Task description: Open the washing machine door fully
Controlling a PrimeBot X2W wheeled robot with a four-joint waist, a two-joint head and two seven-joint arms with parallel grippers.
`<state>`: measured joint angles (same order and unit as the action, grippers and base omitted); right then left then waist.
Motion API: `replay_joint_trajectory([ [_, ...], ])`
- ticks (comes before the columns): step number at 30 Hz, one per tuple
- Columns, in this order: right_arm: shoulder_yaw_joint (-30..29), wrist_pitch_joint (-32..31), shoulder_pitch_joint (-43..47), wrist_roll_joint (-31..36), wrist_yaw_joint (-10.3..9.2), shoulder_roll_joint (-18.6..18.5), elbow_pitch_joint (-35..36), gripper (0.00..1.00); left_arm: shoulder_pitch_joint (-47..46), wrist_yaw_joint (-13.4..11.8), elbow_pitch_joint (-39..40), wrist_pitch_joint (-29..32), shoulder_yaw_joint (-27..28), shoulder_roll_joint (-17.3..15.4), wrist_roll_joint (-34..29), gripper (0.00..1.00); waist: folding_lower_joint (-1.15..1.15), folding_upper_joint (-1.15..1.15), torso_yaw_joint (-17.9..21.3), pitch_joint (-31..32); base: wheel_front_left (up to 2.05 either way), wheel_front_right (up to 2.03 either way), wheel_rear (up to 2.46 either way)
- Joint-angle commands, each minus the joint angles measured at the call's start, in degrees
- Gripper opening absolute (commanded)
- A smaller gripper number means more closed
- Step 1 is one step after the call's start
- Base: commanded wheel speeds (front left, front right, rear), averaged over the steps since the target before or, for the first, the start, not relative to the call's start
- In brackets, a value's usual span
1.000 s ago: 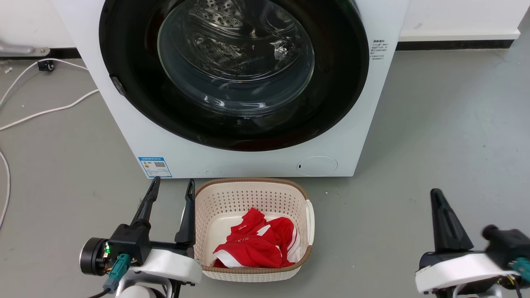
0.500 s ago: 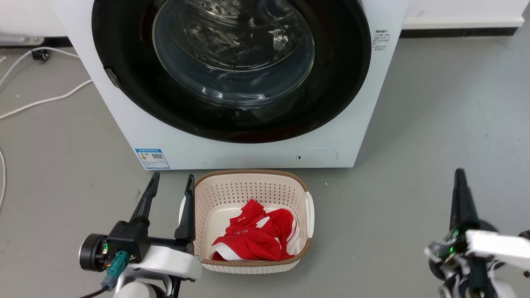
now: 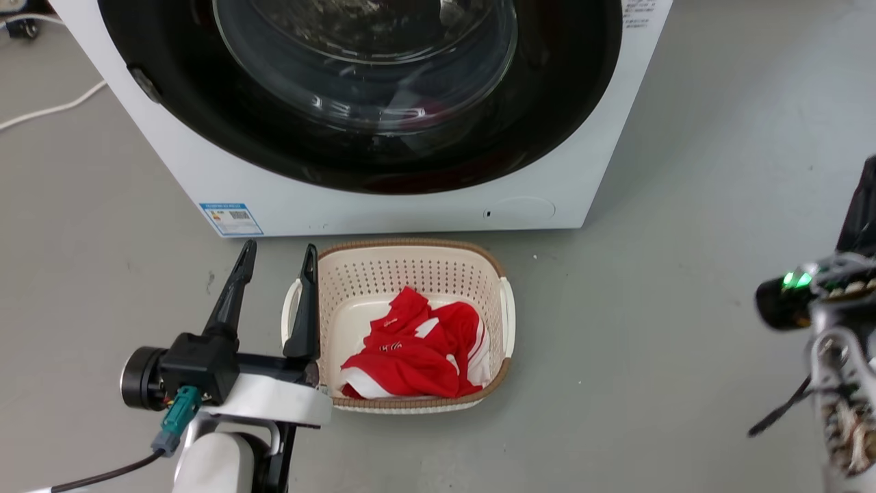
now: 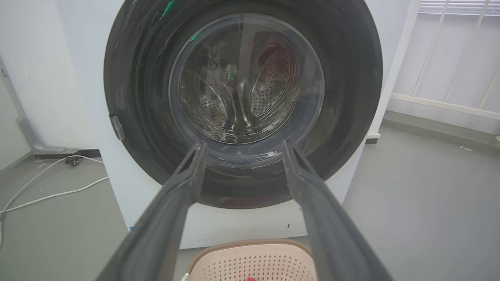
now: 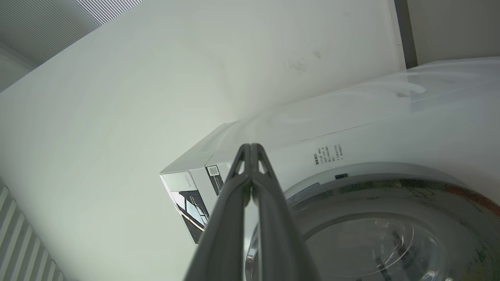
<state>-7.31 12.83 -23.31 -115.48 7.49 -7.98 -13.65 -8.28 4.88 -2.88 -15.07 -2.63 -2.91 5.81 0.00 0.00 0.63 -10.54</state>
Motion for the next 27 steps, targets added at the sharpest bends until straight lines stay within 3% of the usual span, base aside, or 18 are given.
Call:
replay_joint_trajectory([
  [1,0.3,-0.7,-2.9,-0.7,0.0,-1.9,-2.2,0.0,-1.0,0.1,0.4,-0.2,0.1,0.0,0.3,1.0,0.0,0.0,-0.3,-1.3,0.0,0.0,0.0],
  [7,4.6,-3.3,-14.8,-2.3,0.0,-11.0,-12.9,0.0,-3.4,0.6,1.6,-0.2,-0.2,0.0,0.4,1.0,0.0,0.0,-1.4,-4.9,0.0,0.0,0.0],
  [15,17.4,-11.1,-31.1,-1.1,0.0,-20.4,-23.3,0.0,-6.1,1.2,4.0,-0.2,-0.5,0.0,0.4,1.0,0.0,0.0,-2.8,-9.8,0.0,0.0,0.0],
  [21,28.7,-16.5,-43.0,1.3,0.0,-22.6,-31.2,0.0,-7.7,1.5,5.7,-0.2,-0.8,0.0,0.8,1.0,0.0,0.0,-3.9,-13.3,0.0,0.0,0.0],
  [27,36.8,-21.5,-51.9,3.0,0.0,-21.1,-36.7,0.0,-9.1,1.6,6.9,-0.2,-1.6,0.0,1.1,1.0,0.0,0.0,-5.2,-16.0,0.0,0.0,0.0],
])
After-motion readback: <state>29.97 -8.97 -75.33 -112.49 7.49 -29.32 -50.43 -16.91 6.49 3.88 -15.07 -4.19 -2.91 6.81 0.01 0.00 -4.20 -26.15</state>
